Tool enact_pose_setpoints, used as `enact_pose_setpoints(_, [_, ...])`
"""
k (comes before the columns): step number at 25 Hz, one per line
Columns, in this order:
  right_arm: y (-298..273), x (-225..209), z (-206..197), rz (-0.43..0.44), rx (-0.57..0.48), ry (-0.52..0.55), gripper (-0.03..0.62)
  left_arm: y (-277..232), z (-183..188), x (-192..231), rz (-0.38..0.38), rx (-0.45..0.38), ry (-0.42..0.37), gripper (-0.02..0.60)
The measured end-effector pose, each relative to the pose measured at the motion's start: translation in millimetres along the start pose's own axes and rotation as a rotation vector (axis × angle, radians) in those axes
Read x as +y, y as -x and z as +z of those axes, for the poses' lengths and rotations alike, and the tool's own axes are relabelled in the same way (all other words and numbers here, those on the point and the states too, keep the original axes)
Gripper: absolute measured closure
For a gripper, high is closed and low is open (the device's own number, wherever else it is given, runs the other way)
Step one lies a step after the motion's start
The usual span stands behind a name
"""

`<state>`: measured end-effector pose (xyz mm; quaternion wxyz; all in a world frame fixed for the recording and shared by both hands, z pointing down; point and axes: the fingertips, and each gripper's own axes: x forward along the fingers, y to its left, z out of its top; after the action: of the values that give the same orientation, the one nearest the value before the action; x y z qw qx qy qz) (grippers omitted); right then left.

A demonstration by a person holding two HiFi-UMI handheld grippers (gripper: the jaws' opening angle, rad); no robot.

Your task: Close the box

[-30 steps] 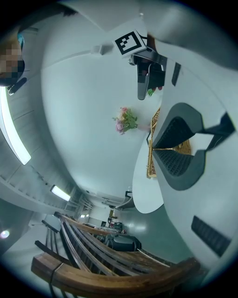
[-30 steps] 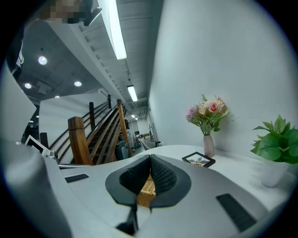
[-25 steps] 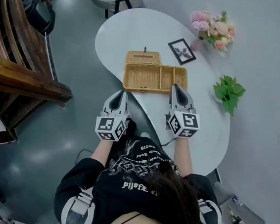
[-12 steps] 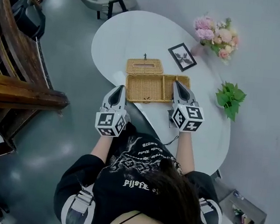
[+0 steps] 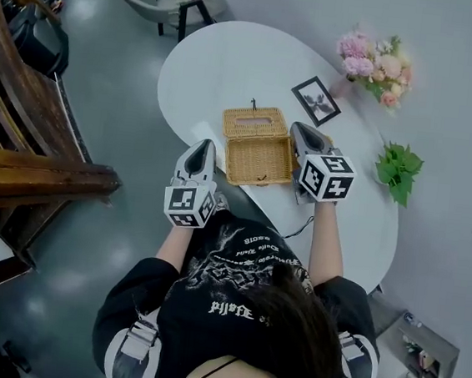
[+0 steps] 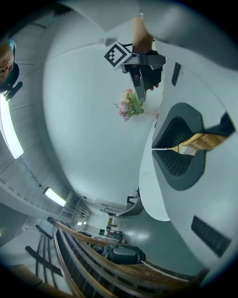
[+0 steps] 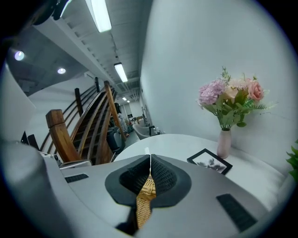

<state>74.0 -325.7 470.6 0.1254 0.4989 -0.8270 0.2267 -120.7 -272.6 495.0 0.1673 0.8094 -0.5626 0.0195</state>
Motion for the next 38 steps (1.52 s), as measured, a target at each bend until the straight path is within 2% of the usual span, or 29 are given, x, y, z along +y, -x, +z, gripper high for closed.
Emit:
enact_pose_setpoints(3, [-19.3, 4.5, 3.7, 0.006, 0.049, -0.012, 0.56, -5.9, 6.1, 14.3, -0.018, 0.0, -0.005, 0.554])
enact_pose_setpoints(6, [-43.9, 11.7, 0.6, 0.033, 0.154, 0.03, 0.53, -12.7, 10.4, 28.2, -0.041, 0.008, -0.003, 0.554])
enact_pose_setpoints(8, [-57.6, 13.2, 4.4, 0.03, 0.183, 0.041, 0.528, -16.8, 9.4, 33.0, -0.072, 0.026, 0.002, 0.554])
enact_pose_setpoints(11, [-78.0, 12.2, 9.8, 0.036, 0.224, 0.0, 0.52, -20.1, 5.1, 39.0, -0.092, 0.051, 0.008, 0.554])
enact_pose_setpoints(16, [-111.0, 2.8, -7.2, 0.048, 0.415, -0.065, 0.499, -21.9, -2.4, 44.3, -0.101, 0.075, 0.021, 0.554])
enact_pose_setpoints(19, [-125.3, 1.9, -9.4, 0.069, 0.465, -0.096, 0.47, -21.8, -5.0, 49.0, -0.093, 0.084, 0.029, 0.554])
enact_pose_setpoints(23, [-147.2, -1.7, -10.0, 0.081, 0.531, -0.065, 0.471, -22.1, -4.4, 55.7, -0.068, 0.086, 0.03, 0.554])
enact_pose_setpoints(27, [-170.2, -4.3, -11.7, 0.079, 0.591, -0.08, 0.471, -18.8, -3.3, 61.6, -0.057, 0.092, 0.026, 0.554])
enact_pose_setpoints(29, [-181.5, -4.6, -13.1, 0.071, 0.615, -0.077, 0.453, -17.8, -2.7, 66.9, -0.045, 0.094, 0.03, 0.554])
enact_pose_setpoints(38, [-213.5, -2.4, -33.6, 0.069, 0.756, -0.028, 0.454, -9.3, -6.9, 90.7, 0.009, 0.099, 0.051, 0.554])
